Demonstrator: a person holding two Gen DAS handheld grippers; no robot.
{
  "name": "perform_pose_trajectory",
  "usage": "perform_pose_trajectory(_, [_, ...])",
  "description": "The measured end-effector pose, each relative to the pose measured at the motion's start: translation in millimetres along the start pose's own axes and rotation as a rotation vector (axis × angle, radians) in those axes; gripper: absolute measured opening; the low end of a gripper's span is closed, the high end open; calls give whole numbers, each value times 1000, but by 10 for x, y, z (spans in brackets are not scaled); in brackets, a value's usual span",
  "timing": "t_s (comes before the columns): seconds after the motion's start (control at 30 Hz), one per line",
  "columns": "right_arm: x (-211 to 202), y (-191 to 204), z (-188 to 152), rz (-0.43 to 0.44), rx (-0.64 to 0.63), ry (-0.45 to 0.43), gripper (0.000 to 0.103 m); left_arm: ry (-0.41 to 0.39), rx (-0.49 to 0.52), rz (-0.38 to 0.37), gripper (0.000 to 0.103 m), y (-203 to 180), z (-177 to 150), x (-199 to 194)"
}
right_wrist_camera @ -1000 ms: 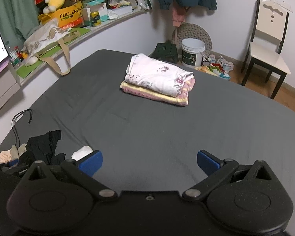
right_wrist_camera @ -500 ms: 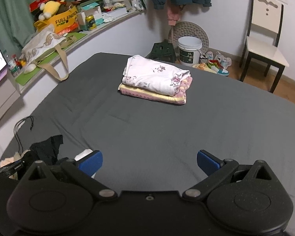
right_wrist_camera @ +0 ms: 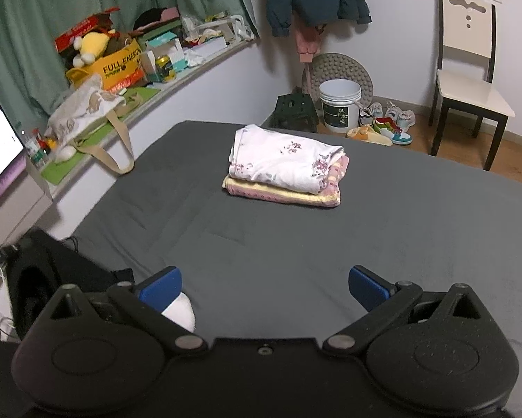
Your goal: Fold clothes
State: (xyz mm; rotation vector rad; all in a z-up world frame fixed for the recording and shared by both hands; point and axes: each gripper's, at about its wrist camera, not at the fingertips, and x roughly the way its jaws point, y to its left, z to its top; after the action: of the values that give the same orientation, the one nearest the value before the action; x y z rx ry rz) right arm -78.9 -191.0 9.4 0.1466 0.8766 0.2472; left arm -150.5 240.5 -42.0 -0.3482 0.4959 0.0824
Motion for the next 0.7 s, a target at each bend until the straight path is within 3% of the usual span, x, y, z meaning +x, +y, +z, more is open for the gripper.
perform_pose_trajectory(0.2, [-103, -45, 99, 29, 54, -42, 103, -118, 66, -150, 9, -536, 697, -438])
perform_pose_trajectory(0.27, [-154, -66, 138, 48, 77, -65, 103, -125, 99, -207, 9, -766, 886, -528])
perform_pose_trajectory(0.43, [-414, -97, 212, 157, 85, -147, 103, -54, 152, -317, 10, -1488, 1261, -429])
perform_pose_trajectory(0.57, [-738, -68, 204, 222, -30, -280, 102, 31, 154, -391, 10, -2106, 1385, -190])
perform_pose_trajectory(0.7, [-1026, 25, 147, 197, -201, -437, 99, 125, 122, -516, 10, -2666, 1331, -73])
